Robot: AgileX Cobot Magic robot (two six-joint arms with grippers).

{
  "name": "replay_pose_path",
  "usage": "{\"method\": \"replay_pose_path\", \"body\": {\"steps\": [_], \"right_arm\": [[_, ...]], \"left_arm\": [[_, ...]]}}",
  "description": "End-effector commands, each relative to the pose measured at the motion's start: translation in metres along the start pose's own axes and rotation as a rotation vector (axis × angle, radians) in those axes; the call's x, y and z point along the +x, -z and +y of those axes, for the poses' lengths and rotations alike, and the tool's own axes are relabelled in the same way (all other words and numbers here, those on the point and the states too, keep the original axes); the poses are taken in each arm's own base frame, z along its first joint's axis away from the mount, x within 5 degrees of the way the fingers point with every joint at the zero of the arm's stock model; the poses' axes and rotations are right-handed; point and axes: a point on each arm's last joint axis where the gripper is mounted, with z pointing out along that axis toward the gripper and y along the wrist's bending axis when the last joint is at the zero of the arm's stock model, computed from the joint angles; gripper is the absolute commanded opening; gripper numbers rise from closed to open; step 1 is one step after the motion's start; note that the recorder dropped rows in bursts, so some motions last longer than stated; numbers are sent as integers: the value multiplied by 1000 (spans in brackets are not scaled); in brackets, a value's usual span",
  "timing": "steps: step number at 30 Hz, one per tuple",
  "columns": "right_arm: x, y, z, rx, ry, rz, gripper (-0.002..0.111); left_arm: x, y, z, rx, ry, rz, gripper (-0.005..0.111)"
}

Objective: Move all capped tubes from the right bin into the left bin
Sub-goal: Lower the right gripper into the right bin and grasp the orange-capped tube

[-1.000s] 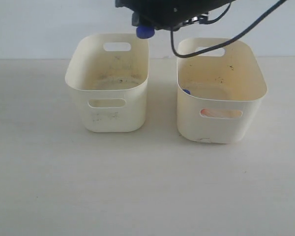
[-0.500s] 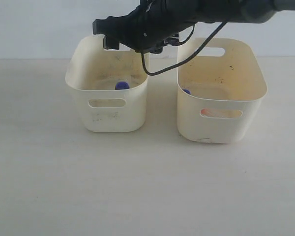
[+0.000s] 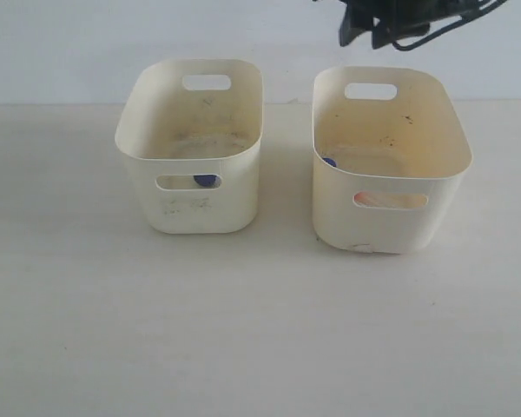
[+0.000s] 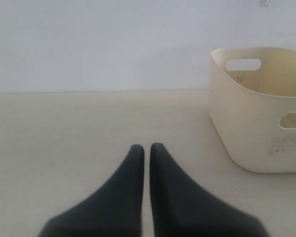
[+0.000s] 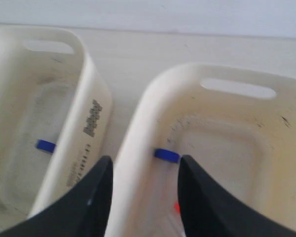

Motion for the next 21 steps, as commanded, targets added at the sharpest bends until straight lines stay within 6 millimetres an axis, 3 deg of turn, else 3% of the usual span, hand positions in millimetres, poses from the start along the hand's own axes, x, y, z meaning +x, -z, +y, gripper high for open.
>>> {"method": "replay_pose_path", "body": {"steps": [1, 8, 17, 21], "right_arm": [[13, -23, -11, 38, -8, 125, 40], [32, -70, -20, 109, -10, 242, 40], [40, -87, -31, 200, 97, 306, 41], [46, -93, -34, 204, 146, 351, 60]], "left_arm": [[-2, 0, 0, 1, 16, -8, 4], [-2, 0, 0, 1, 16, -8, 4], [-2, 0, 0, 1, 16, -8, 4], [-2, 0, 0, 1, 16, -8, 4]]}}
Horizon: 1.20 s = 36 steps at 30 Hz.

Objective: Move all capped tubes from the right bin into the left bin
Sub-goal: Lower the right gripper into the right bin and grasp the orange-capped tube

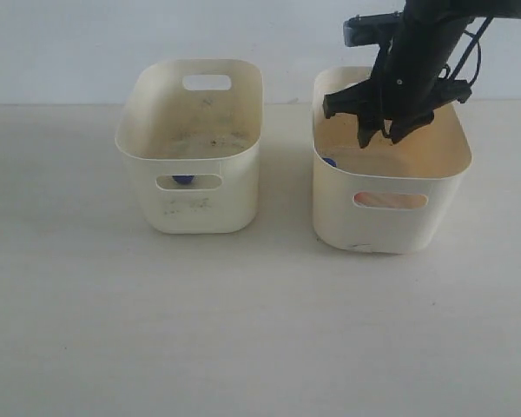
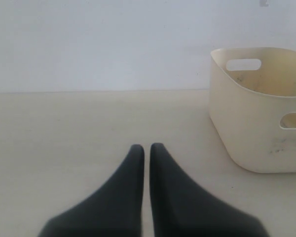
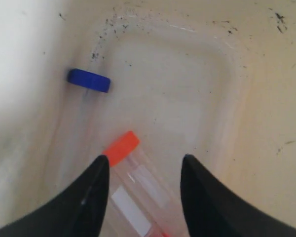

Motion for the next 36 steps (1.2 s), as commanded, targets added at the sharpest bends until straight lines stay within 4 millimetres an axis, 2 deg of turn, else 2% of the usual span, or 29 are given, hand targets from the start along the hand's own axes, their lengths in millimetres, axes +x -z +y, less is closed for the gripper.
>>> {"method": "replay_pose_path", "body": {"steps": [1, 3, 27, 36], "right_arm": [[2, -7, -2, 22, 73, 36, 65], [3, -13, -1, 23, 99, 49, 68], [16, -59, 2, -1, 149, 179, 67], [23, -83, 2, 4, 160, 226, 67]], "left_arm": [[-2, 0, 0, 1, 16, -8, 4], [-2, 0, 0, 1, 16, -8, 4], [-2, 0, 0, 1, 16, -8, 4], [-2, 0, 0, 1, 16, -8, 4]]}}
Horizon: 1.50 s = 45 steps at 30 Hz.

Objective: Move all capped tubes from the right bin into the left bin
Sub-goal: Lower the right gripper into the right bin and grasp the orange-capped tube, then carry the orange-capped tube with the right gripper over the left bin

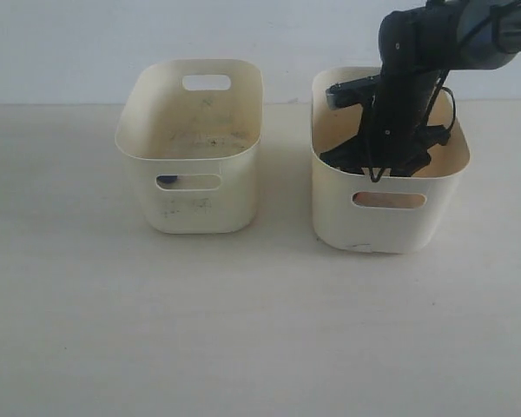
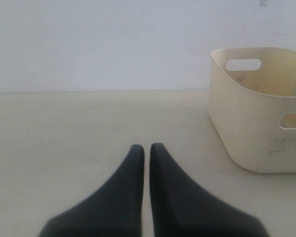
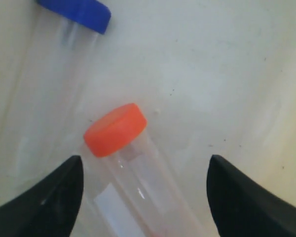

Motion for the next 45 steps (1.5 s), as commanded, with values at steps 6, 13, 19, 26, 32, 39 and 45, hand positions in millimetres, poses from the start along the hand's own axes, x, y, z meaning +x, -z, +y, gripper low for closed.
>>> {"method": "replay_pose_path", "body": {"steps": [6, 13, 19, 26, 32, 39, 45], "right_arm": [[2, -24, 0, 7, 13, 32, 63], [2, -24, 0, 12, 17, 31, 40], [2, -22, -1, 14, 15, 29, 10], [-4, 22, -4, 29, -2, -85, 0], [-6, 72, -5, 27, -12, -211, 0], [-5, 159, 10, -201, -125, -511, 0], [-13, 181, 79, -474, -47, -717, 0]], "left_arm": [[-2, 0, 0, 1, 16, -8, 4], [-2, 0, 0, 1, 16, -8, 4], [-2, 0, 0, 1, 16, -8, 4], [-2, 0, 0, 1, 16, -8, 4], [-2, 0, 0, 1, 16, -8, 4], [-2, 0, 0, 1, 16, -8, 4], [-2, 0, 0, 1, 16, -8, 4]]}}
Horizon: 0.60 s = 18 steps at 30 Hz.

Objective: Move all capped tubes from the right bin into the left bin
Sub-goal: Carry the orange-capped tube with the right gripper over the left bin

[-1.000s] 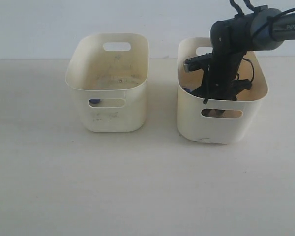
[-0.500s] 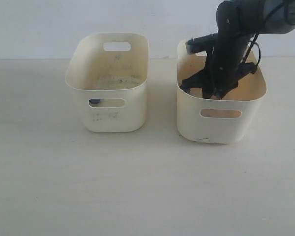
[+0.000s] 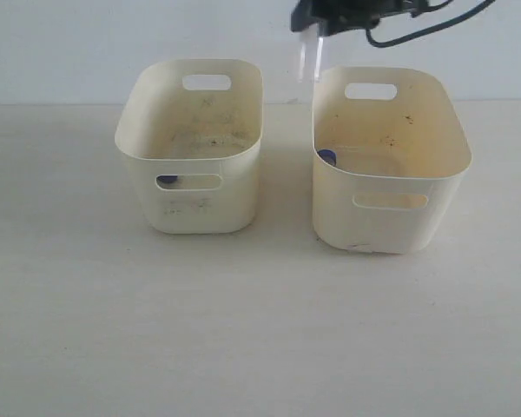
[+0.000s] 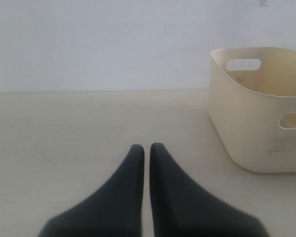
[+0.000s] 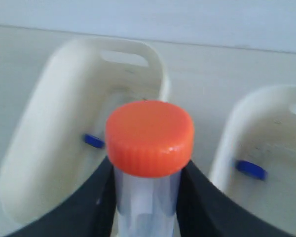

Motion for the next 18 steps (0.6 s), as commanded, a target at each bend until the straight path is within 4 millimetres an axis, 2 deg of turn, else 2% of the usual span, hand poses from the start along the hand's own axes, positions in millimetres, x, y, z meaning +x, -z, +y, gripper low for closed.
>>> {"method": "replay_pose_path", "body": {"steps": [1, 2, 4, 7, 9, 12, 13, 18], "right_arm": [[6, -22, 46, -130, 78, -93, 0], [12, -35, 59, -143, 97, -108, 0], [22, -52, 68, -153, 108, -90, 0], [31, -69, 63, -140, 104, -50, 0], [33, -72, 62, -139, 101, -41, 4], [34, -77, 61, -137, 92, -42, 25], [34, -77, 61, -136, 92, -42, 29], [37, -83, 59, -131, 91, -29, 31]], "left_arm": [[-2, 0, 0, 1, 16, -8, 4], [-2, 0, 0, 1, 16, -8, 4], [-2, 0, 0, 1, 16, -8, 4], [-2, 0, 0, 1, 16, -8, 4], [-2, 0, 0, 1, 16, -8, 4], [-2, 0, 0, 1, 16, -8, 4], [-2, 0, 0, 1, 16, -8, 4], [-2, 0, 0, 1, 16, -8, 4]]}}
